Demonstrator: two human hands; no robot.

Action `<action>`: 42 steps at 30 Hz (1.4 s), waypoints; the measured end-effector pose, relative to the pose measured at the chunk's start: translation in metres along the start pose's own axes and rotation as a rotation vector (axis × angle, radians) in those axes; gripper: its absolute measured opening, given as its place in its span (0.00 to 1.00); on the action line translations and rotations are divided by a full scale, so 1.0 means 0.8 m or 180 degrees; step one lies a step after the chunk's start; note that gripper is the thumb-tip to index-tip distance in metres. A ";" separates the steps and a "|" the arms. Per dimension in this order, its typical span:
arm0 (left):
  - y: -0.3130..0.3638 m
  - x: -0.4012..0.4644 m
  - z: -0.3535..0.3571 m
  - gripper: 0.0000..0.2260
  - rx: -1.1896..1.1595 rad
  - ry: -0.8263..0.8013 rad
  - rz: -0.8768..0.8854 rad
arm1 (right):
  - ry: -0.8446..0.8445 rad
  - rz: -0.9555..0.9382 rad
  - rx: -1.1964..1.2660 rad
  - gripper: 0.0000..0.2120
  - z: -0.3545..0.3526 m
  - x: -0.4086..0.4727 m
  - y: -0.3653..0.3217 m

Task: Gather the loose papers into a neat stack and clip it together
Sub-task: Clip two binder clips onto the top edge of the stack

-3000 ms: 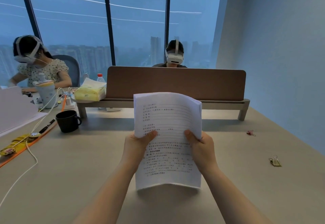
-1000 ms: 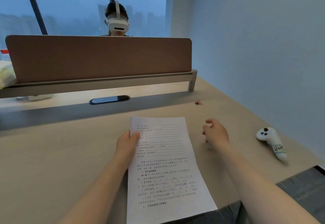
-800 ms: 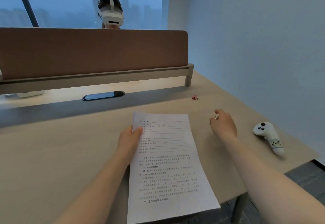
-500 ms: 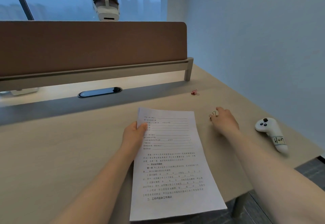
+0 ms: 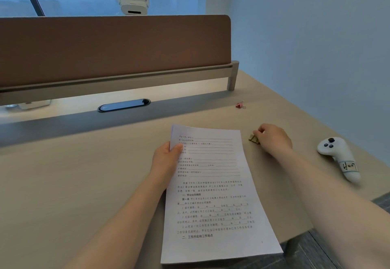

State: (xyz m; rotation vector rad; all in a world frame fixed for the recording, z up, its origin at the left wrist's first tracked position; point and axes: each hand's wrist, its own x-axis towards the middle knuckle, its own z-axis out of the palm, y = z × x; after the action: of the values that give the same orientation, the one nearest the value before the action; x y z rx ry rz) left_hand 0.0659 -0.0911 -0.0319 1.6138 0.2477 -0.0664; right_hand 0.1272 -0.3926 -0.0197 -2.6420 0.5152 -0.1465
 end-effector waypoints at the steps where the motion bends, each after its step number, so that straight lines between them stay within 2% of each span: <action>1: 0.000 0.000 -0.001 0.08 0.0001 -0.0006 0.0006 | -0.0008 0.0009 0.0051 0.11 -0.001 -0.001 0.000; 9: -0.001 -0.003 -0.006 0.08 -0.0060 -0.0042 -0.0002 | 0.0126 0.0149 0.1033 0.10 -0.009 -0.016 -0.011; 14: 0.000 -0.011 -0.016 0.08 -0.0052 -0.0050 0.0009 | 0.0020 0.0165 0.1683 0.05 -0.015 -0.025 -0.032; 20: -0.001 -0.021 -0.041 0.07 -0.0090 -0.0013 -0.0030 | -0.0036 -0.0575 0.2125 0.23 -0.034 -0.045 -0.094; 24: -0.002 -0.031 -0.059 0.07 -0.0094 -0.0019 0.0003 | -0.0586 -0.1067 0.2102 0.20 -0.034 -0.074 -0.152; 27: -0.003 -0.037 -0.071 0.06 -0.0092 -0.0010 0.0019 | -0.0888 -0.1339 0.1789 0.22 -0.024 -0.094 -0.186; 31: -0.005 -0.041 -0.084 0.07 -0.0098 -0.0021 0.0017 | -0.0939 -0.1728 0.1386 0.20 -0.008 -0.113 -0.220; 36: -0.008 -0.041 -0.094 0.08 -0.0131 -0.0063 0.0016 | -0.1051 -0.1962 0.1293 0.19 0.006 -0.124 -0.244; 42: -0.011 -0.040 -0.096 0.08 -0.0177 -0.0154 0.0073 | -0.0920 -0.2289 0.1266 0.12 0.011 -0.122 -0.255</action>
State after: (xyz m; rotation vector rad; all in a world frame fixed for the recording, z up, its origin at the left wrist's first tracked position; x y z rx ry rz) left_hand 0.0245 -0.0188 -0.0292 1.5576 0.1922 -0.0802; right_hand 0.1066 -0.1821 0.0606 -2.2759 -0.5206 -0.0689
